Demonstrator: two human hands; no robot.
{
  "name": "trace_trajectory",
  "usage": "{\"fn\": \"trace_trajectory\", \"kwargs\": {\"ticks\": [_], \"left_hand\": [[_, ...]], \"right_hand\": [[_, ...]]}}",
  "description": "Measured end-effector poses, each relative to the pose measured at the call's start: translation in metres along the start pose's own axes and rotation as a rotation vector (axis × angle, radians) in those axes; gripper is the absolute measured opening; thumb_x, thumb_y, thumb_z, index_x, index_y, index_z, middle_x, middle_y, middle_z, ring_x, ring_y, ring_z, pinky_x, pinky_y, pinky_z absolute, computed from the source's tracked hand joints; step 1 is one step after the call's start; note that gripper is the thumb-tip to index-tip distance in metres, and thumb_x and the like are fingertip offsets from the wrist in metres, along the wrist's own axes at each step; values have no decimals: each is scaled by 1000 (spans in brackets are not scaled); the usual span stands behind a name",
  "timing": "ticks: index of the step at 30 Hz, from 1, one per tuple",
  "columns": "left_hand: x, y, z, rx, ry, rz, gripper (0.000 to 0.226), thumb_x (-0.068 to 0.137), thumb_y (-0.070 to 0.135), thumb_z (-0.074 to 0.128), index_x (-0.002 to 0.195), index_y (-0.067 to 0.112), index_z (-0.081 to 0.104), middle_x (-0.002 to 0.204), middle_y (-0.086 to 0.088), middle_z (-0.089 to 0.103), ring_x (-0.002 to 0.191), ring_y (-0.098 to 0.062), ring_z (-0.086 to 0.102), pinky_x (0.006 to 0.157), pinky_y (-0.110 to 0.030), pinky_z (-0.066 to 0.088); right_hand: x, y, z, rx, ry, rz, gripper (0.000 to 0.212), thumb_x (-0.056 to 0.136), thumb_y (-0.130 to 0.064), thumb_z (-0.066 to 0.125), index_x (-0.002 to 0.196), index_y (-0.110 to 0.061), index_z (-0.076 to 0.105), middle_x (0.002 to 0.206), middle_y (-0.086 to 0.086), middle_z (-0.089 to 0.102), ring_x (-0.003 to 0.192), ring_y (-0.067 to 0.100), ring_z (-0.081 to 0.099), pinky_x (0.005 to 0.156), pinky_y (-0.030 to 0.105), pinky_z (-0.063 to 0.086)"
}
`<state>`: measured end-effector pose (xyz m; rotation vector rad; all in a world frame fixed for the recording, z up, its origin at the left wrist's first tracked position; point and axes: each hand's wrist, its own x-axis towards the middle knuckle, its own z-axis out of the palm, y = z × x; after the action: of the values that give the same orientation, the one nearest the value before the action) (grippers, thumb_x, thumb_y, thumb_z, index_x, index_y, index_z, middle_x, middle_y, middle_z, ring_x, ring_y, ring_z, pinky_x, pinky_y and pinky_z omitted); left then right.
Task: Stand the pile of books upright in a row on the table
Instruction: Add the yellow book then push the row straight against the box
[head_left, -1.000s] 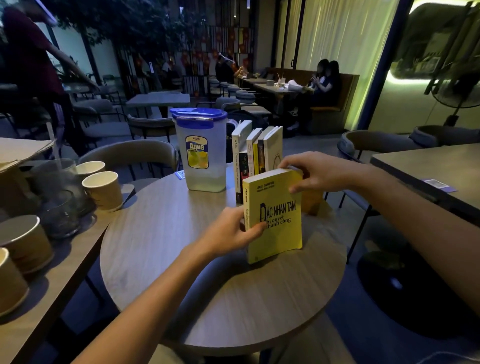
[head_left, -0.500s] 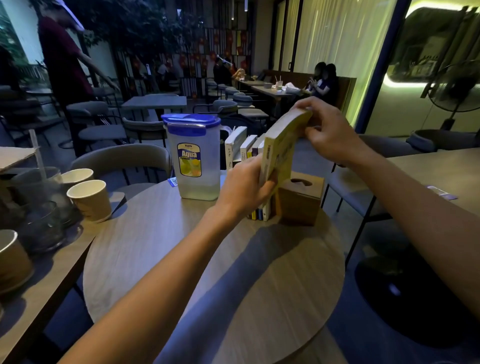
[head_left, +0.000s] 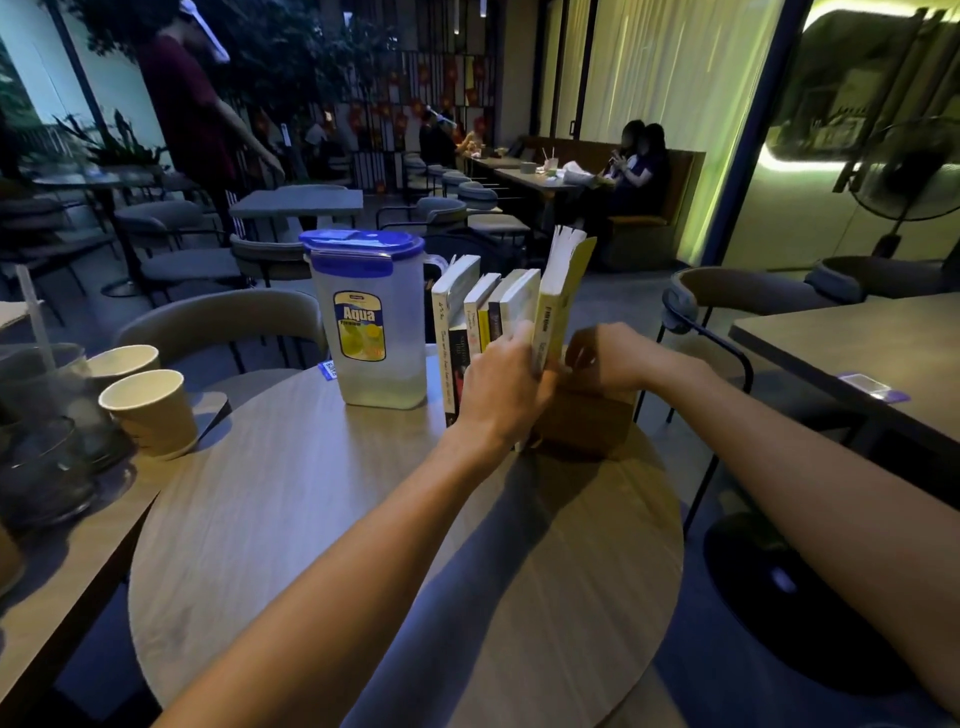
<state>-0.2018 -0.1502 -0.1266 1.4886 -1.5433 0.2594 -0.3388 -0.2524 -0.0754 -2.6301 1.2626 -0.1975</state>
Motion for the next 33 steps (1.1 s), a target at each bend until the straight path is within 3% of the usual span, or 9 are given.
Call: {"fn": "trace_trajectory", "kwargs": {"ticks": [2,6,12,15,20,23,28,31,33], "left_hand": [[0,-3,3,1,-6,-12,35,93,35,69,115,11,57,117,-9,70,98,-19,72,68,-14,54],[1,-5,4,22,7,-40,34,94,31,68,118,9,56,116,-10,70,97,-21,71,72,-25,60],[1,-2,6,-9,-18,-77,30,95,28,66,117,8,58,117,-10,69,98,-21,71,71,-21,58],[-3,-3,12,-4,-52,-86,29,95,27,65,117,9,58,118,-11,69,98,-22,72,71,-28,63],[-18,-6,21,-23,-105,-118,30,94,21,66,121,10,59,115,-9,71,97,-17,73,76,-32,63],[-26,-10,23,-33,-129,-149,31,93,22,66,121,11,60,117,-8,70,103,-17,71,83,-30,61],[-34,-15,27,-88,-137,-208,41,93,33,67,126,10,59,120,-9,69,110,-18,68,87,-32,60],[-37,-18,26,-111,-182,-182,55,88,39,70,133,10,54,121,-8,69,112,-16,67,91,-34,58],[-39,-21,21,-143,-222,-152,56,87,33,73,134,11,53,125,-7,67,116,-15,65,97,-35,55]], "right_hand": [[-1,1,5,-3,-2,16,17,95,-33,67,100,-21,57,90,-3,61,75,8,60,59,22,47],[1,1,3,-67,-65,59,24,92,-24,69,113,-15,64,107,9,68,92,24,68,83,41,61],[-3,4,-8,-158,-189,62,41,79,-35,81,113,-24,60,107,-1,64,98,19,64,87,38,58],[-6,6,-10,-167,-214,42,41,81,-40,79,113,-25,60,106,-3,63,99,17,64,88,37,57],[-3,6,-14,319,44,-27,37,97,-22,63,132,-19,51,105,5,68,84,15,74,69,29,63],[0,-2,-18,487,126,-29,47,99,-20,60,142,-17,39,104,10,69,85,19,75,75,35,64],[9,-10,-16,587,129,-3,53,104,-27,51,152,-26,28,113,14,65,89,26,75,79,45,64],[10,-16,-14,658,84,8,46,105,-42,44,148,-28,37,127,14,58,96,29,72,76,47,64],[10,-19,-13,655,43,16,54,101,-52,46,147,-25,37,128,9,54,100,28,71,73,42,65]]}}
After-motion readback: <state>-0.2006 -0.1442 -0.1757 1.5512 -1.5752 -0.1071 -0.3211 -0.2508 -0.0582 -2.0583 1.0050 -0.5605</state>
